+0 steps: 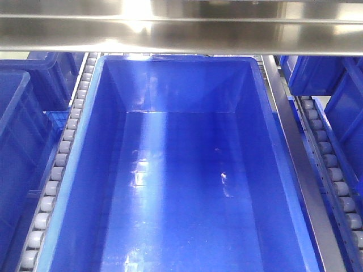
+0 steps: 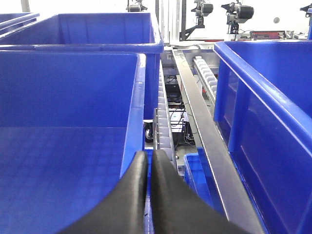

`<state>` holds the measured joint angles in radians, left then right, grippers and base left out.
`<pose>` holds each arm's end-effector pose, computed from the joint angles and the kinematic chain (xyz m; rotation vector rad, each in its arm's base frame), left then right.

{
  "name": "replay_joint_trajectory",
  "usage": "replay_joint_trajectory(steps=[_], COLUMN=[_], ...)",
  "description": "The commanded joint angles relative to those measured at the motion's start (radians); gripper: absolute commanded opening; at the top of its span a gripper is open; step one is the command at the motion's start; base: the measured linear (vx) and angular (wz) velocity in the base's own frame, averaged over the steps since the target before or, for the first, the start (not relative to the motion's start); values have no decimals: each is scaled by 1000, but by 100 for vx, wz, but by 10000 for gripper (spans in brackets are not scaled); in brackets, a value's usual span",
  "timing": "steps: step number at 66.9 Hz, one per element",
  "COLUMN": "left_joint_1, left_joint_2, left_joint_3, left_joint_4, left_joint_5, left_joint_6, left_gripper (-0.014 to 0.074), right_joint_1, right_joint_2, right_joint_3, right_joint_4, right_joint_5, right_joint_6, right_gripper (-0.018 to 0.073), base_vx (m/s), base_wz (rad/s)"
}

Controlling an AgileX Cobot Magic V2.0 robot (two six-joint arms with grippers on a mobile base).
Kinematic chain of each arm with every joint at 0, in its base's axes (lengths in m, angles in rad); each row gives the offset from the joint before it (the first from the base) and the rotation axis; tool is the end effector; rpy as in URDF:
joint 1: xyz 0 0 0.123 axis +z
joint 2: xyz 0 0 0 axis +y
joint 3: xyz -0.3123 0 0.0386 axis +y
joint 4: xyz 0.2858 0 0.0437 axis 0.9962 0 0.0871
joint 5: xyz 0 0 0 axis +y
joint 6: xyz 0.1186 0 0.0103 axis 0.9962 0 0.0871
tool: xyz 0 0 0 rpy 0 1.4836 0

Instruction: Pour parts from conveyor to right shelf

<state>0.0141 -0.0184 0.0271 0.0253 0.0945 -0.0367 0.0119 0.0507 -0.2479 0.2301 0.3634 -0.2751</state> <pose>0.0922 0.0016 0.1951 -0.0222 1.5866 0.0039 0.0800 0.0106 0.2678 -0.1206 1.6364 0.0301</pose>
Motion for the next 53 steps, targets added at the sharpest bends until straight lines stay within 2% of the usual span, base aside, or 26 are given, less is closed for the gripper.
replay_joint_trajectory(steps=[1,22,36,44,53], left_joint_1=[2,2,2,2,2], left_joint_2=[-5,-7,-7,-7,-7], left_joint_3=[-26,-26,-26,-25,-25], left_joint_4=[-6,-6,-6,-6,-6], left_joint_5=[-72,-72,-72,-72,-72], left_joint_6=[-7,-7,-7,-7,-7], left_gripper=[-6,-6,-6,-6,-6], right_joint_1=[-4,-4,-4,-4,56], right_joint_2=[12,37,220,373,515], right_joint_3=[-28,-40,-193,-327,-435], right_joint_4=[1,5,6,17,55], right_joint_5=[-90,-194,-125,5,89], right_joint_6=[-8,-7,-8,-17,-88], right_gripper=[-9,-9,-8,-6,-4], base_vx=[0,0,0,0,0], base_wz=[0,0,0,0,0])
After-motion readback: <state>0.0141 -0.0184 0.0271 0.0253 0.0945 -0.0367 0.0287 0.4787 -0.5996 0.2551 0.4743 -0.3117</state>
